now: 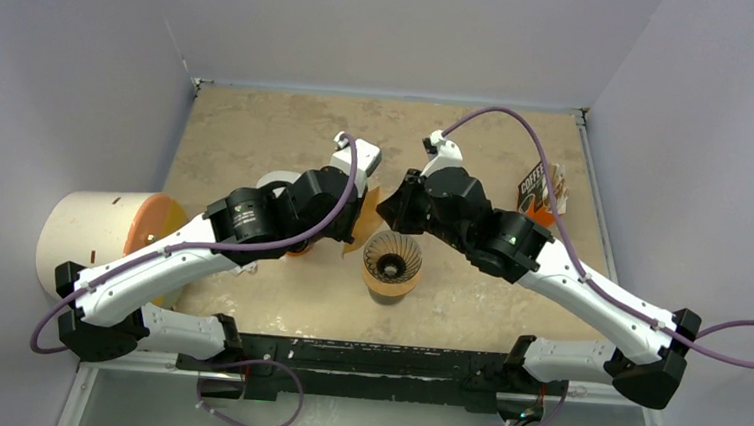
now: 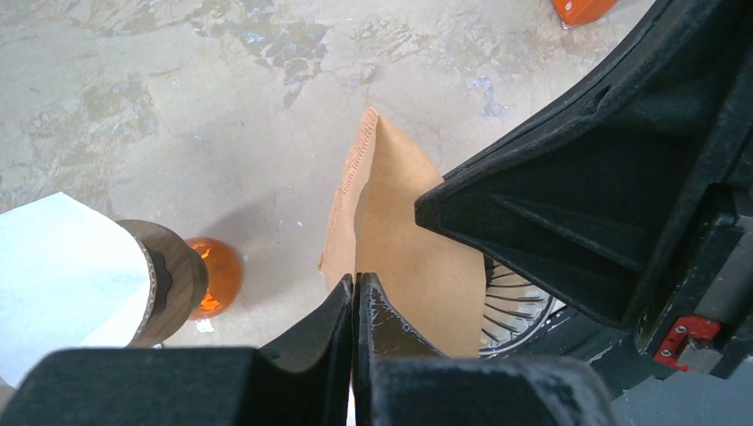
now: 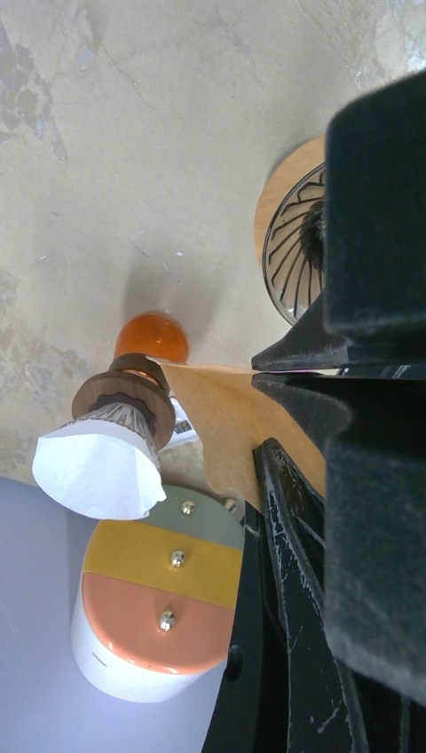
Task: Place the coffee filter in the dripper
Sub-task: Place the coffee filter in the coffee dripper.
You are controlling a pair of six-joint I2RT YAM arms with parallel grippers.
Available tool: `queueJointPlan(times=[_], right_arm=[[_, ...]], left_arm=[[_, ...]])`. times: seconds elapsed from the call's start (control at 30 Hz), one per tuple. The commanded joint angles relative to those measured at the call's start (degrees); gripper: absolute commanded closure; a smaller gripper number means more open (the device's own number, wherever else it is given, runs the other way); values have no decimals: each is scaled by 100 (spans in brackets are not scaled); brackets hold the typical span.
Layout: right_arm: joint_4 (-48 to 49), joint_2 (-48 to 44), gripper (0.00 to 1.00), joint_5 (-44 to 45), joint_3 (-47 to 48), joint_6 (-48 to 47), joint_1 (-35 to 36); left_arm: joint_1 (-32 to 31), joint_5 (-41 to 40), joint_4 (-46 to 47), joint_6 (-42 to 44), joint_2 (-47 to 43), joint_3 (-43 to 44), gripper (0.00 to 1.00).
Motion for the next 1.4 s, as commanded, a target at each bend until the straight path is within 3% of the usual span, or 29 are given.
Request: queueJointPlan(times=[0.0,0.73,1.37], right_arm=[[-159,-213,99,115,-14,-122,30],[-1321,-1028,100,-174,-79,-341,33],[-1453,-1027,100,-301,-603,-122,27]], left_arm=[[-52,90,-32,-133,-12,289,100],[-52,1393,155,-571,370,305,100],[-52,1634,-4,-821,578,-387,100]])
